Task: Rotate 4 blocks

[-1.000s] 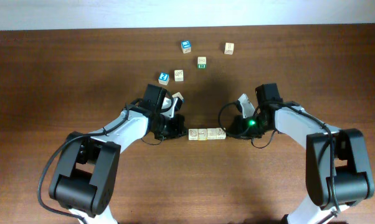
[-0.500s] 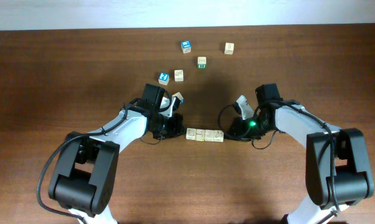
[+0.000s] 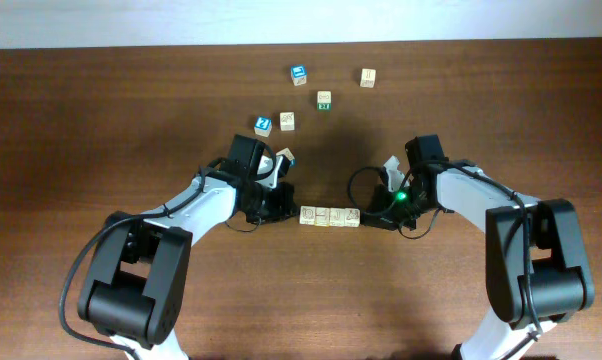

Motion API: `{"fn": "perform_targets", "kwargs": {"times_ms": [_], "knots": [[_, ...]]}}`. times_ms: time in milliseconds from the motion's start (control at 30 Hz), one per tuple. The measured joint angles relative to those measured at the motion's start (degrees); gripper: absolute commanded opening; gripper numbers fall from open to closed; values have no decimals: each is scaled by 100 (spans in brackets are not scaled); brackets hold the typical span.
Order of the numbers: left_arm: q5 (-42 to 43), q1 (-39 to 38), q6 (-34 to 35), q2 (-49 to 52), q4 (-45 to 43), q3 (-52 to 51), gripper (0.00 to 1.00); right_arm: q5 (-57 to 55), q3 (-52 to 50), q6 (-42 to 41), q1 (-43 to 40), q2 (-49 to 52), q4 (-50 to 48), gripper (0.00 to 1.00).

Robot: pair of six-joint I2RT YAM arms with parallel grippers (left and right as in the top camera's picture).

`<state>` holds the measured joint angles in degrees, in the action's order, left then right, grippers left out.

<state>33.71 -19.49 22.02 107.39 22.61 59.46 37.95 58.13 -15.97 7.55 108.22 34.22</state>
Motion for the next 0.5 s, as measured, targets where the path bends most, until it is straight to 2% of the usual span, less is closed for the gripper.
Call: {"fn": "perform_targets", "kwargs": {"times_ms": [167,333,500], "knots": [[0,2,0,0,0,0,0,4,0,-4,0,0,-31,4],[-7,2,0,-2,4,0,0,50,0,385,0,-11,2,4],[-94,24,0,-2,7,0,0,92,26,450,42,-424,2,4]]}}
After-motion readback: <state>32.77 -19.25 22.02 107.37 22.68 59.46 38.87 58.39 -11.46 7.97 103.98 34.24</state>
